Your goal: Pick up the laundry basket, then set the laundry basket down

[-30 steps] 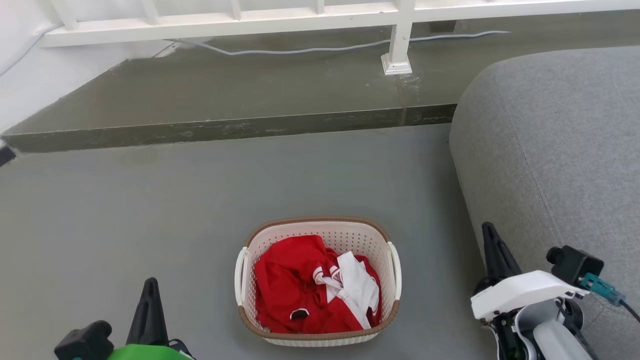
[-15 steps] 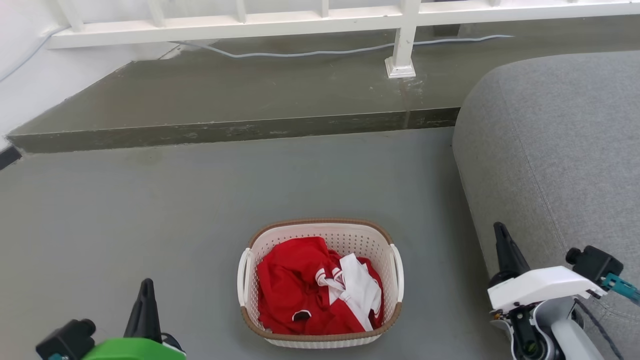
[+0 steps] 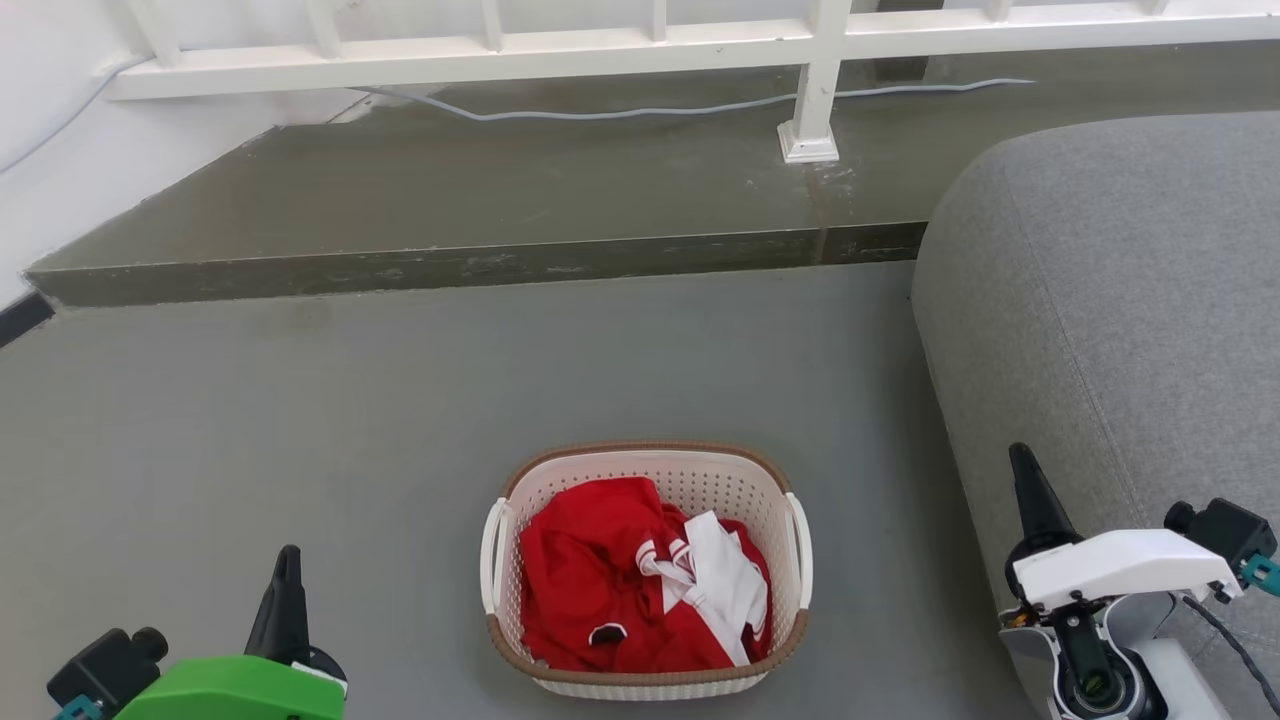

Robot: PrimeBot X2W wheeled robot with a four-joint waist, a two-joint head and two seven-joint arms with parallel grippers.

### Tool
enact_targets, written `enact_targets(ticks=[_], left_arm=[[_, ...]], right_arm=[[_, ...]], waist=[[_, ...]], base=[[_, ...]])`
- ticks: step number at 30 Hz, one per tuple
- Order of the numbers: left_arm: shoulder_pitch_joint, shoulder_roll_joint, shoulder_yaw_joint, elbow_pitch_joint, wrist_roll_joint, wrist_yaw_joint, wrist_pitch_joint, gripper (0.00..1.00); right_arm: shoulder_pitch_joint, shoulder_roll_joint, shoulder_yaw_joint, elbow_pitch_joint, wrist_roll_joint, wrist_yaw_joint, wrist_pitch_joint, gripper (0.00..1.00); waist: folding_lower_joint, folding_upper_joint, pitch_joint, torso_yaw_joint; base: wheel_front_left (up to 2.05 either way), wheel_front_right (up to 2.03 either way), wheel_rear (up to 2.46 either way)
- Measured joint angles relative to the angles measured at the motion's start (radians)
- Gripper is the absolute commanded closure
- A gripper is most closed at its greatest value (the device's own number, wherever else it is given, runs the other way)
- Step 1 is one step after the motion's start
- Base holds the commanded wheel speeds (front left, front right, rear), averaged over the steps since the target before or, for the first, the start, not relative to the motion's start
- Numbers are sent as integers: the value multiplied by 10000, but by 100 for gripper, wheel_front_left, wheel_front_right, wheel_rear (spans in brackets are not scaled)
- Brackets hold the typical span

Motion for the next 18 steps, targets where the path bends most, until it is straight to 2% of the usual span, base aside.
enact_targets(ticks=[18], left_arm=[[-485,73,247,537,-2491,-468,520,100]], right_arm=[[-207,-58,-635,163,2251,445,500,100]], waist=[[0,0,-105,124]], base=[[0,0,0]])
